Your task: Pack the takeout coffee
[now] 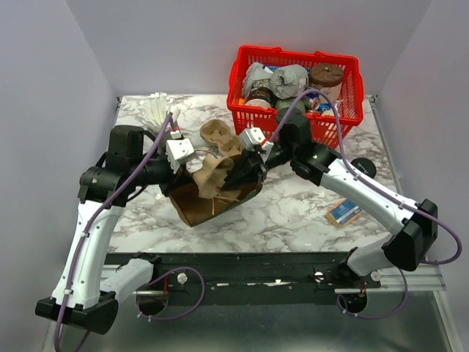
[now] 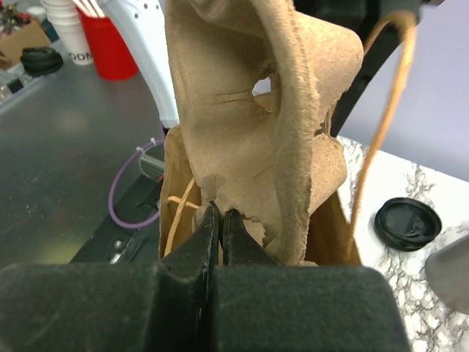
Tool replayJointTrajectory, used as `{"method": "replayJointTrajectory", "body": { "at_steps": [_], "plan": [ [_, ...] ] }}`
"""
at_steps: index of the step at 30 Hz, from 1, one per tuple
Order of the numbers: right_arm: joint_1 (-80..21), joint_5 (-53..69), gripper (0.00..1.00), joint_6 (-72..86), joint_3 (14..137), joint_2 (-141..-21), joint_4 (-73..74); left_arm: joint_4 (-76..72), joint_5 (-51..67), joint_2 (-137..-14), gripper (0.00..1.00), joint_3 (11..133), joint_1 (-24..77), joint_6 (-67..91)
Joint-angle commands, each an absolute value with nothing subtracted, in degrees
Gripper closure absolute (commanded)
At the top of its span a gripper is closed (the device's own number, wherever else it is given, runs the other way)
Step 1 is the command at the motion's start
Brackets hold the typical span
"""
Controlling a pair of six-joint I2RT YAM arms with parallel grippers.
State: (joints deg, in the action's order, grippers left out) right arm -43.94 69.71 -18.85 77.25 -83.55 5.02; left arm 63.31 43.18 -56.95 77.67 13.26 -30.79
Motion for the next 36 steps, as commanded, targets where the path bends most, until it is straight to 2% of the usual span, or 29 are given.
{"method": "replayJointTrajectory", "body": {
  "at_steps": [1,6,12,19,26,30,36],
  "plan": [
    [-44.6,68.1,0.99,-31.3,80.1,-82.6,21.0,59.5,45.3,-54.7,1.00,75.6,13.5,-27.3],
    [-44.6,66.0,0.99,-35.4,83.6,-83.7,32.0,52.3,40.4,-50.2,1.00,70.6,13.4,-28.0],
    [-42.2,63.0,0.99,-21.5,81.8,-82.2,30.3,48.6,42.0,-45.8,1.00,65.8,13.5,-29.3],
    [-41.0,59.0,0.99,-8.9,70.1,-73.7,7.0,56.0,42.9,-47.3,1.00,71.0,13.8,-28.6],
    [-41.6,52.0,0.99,-0.1,65.4,-72.9,-2.7,54.5,42.5,-47.1,1.00,71.6,14.0,-25.4],
    [-41.8,54.8,0.99,9.7,62.0,-71.6,-12.8,53.1,43.2,-46.8,1.00,69.9,14.0,-24.0],
    [-42.3,49.1,0.99,11.9,63.4,-73.0,-13.6,51.8,43.9,-47.5,1.00,70.9,14.1,-22.0]
  ]
}}
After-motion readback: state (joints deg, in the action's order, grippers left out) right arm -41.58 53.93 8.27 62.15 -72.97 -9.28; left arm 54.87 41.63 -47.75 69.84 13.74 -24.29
